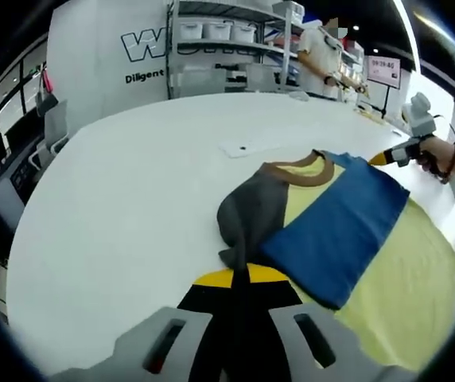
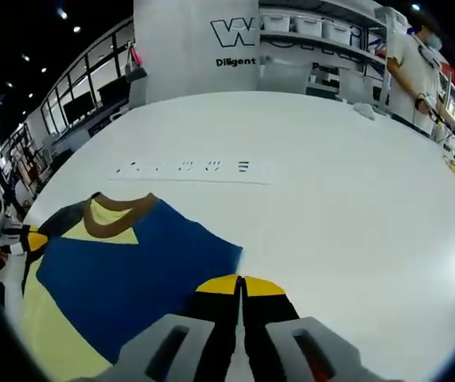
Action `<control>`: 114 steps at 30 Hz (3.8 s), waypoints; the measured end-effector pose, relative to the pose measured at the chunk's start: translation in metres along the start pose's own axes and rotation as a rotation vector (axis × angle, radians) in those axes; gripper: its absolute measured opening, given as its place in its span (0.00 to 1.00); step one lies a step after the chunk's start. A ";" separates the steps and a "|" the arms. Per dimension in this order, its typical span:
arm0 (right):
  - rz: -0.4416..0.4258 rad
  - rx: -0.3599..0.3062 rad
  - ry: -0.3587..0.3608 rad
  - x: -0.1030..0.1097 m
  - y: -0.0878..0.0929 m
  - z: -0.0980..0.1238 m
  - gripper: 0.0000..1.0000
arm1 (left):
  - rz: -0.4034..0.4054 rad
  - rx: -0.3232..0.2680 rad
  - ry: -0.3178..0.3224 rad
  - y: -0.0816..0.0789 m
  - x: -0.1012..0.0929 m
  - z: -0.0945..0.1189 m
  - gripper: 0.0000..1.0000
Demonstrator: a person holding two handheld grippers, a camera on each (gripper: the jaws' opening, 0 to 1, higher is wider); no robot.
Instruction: Fold the garment on the visible template until the final outline fits inside the template.
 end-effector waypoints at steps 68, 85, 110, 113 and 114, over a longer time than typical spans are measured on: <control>-0.018 -0.015 -0.065 -0.011 0.000 0.012 0.02 | -0.073 -0.040 0.037 -0.015 -0.034 -0.010 0.19; -0.022 -0.078 -0.155 0.041 0.005 0.054 0.50 | -0.075 -0.025 0.084 -0.004 -0.038 0.047 0.59; 0.131 0.004 -0.292 0.092 0.078 0.101 0.78 | -0.031 0.039 0.183 0.066 -0.081 0.120 0.66; 0.136 -0.005 -0.297 0.093 0.084 0.108 0.79 | -0.036 0.051 0.188 0.073 -0.083 0.125 0.63; 0.131 -0.005 -0.299 0.094 0.088 0.113 0.79 | -0.040 0.054 0.188 0.077 -0.084 0.127 0.62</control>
Point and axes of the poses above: the point that each gripper's makers call its tool centre point, and the gripper's own axes: z roughly backward along the fingers, x roughly to its left, y roughly out of its underside, the point moved 1 cm from there along z, roughly backward along the fingers, and after that the axes turned 3 degrees about -y, right-handed, at the moved point
